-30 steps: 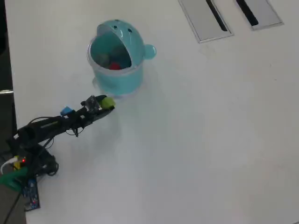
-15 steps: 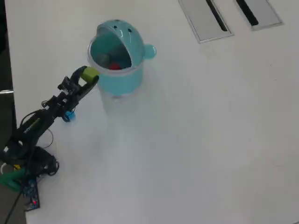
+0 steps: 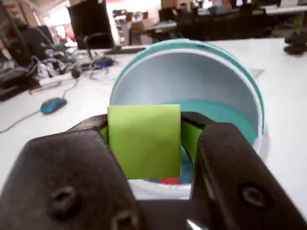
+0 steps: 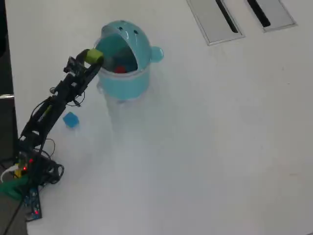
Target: Grasp RGB lego blocks and put them in the bin one by one.
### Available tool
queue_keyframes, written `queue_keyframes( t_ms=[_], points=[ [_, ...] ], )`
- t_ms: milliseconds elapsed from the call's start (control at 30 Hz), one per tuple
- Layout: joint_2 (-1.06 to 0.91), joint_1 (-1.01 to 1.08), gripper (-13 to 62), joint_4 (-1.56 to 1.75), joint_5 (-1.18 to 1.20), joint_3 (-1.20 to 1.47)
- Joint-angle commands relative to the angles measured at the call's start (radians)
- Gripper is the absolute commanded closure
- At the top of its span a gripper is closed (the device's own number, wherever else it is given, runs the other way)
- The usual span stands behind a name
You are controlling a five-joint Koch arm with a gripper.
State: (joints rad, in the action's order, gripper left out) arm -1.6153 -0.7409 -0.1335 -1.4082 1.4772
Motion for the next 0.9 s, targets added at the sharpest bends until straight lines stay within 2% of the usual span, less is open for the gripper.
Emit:
queue_keyframes(
  t_ms=[0,367,567,733,767,867],
  points=[
    [0.002,-0.006,37.9,0.055,-0.017,-0.103],
    [0.215,0.018,37.9,0.104,-0.041,-0.285],
    [0.268,0.018,36.9,0.135,-0.1,-0.31],
    [0.278,0.018,29.8,0.135,-0.187,-0.308],
    [0.278,0.02,26.2,0.135,-0.249,-0.298],
    [0.276,0.02,23.6,0.135,-0.301,-0.284]
  ],
)
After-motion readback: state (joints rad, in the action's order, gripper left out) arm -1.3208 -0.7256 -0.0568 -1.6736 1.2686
